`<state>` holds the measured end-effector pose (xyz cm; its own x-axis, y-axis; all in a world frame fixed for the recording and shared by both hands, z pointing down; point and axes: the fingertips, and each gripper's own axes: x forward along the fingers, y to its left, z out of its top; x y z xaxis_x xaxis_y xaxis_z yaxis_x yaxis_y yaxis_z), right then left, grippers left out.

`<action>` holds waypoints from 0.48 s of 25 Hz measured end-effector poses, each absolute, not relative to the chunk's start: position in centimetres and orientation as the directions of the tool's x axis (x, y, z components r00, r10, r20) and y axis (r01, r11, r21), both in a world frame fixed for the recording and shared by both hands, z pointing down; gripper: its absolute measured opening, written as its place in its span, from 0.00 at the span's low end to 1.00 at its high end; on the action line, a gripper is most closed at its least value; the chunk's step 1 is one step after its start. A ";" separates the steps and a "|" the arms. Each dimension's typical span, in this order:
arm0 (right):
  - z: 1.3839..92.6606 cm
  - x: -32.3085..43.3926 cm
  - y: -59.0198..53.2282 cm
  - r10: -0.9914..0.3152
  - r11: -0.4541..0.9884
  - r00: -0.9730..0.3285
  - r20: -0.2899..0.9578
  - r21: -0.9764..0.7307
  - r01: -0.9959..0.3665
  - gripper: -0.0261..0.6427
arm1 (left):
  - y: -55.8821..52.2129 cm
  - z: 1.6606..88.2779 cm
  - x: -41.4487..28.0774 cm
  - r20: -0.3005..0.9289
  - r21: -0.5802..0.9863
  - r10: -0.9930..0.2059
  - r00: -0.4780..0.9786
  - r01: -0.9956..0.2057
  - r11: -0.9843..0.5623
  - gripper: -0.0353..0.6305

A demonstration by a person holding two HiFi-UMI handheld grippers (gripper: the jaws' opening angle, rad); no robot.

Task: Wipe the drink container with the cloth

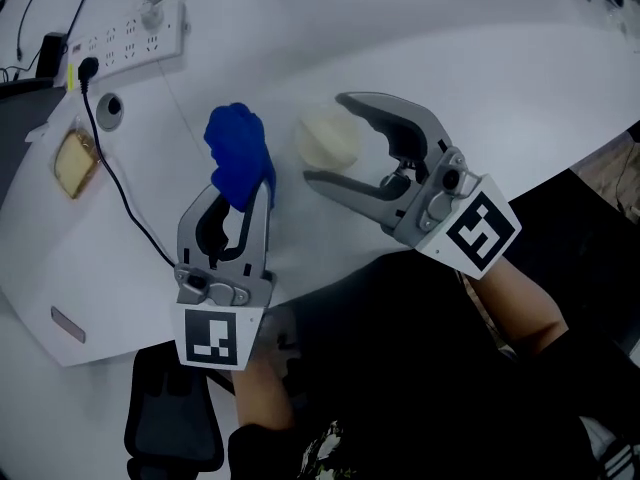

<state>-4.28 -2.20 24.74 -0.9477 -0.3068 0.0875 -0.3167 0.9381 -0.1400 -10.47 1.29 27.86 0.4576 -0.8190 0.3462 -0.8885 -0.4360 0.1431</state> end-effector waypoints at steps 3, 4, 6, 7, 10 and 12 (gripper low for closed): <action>24.6 -5.0 -2.4 -0.342 0.929 -0.934 0.104 -0.111 -0.353 0.43 | 0.1 26.4 -9.4 0.306 0.086 -0.818 0.488 -0.869 -0.487 0.15; 24.7 -5.1 -2.4 -0.346 0.927 -0.931 0.113 -0.111 -0.358 0.43 | -0.1 26.2 -9.0 0.299 0.083 -0.813 0.499 -0.863 -0.499 0.15; 24.8 -5.1 -2.3 -0.340 0.930 -0.932 0.125 -0.107 -0.353 0.43 | -0.2 25.9 -8.2 0.288 0.091 -0.801 0.525 -0.848 -0.522 0.15; 24.9 -5.2 -2.2 -0.321 0.937 -0.938 0.129 -0.102 -0.335 0.43 | -0.1 25.9 -8.0 0.285 0.096 -0.796 0.534 -0.842 -0.530 0.15; 25.6 -5.2 -1.4 -0.180 0.976 -0.973 0.145 -0.099 -0.196 0.43 | 0.4 26.1 -7.9 0.277 0.113 -0.794 0.541 -0.839 -0.532 0.15; 25.7 -5.1 -1.4 -0.071 0.990 -0.987 0.144 -0.111 -0.088 0.43 | 0.6 26.1 -7.8 0.276 0.128 -0.792 0.544 -0.838 -0.531 0.15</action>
<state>-5.10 -1.38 25.74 -0.9870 -0.0710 0.1441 -0.0875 0.9899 -0.1115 -7.79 0.59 26.15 0.5443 -0.7921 0.2761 -0.8377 -0.5309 0.1283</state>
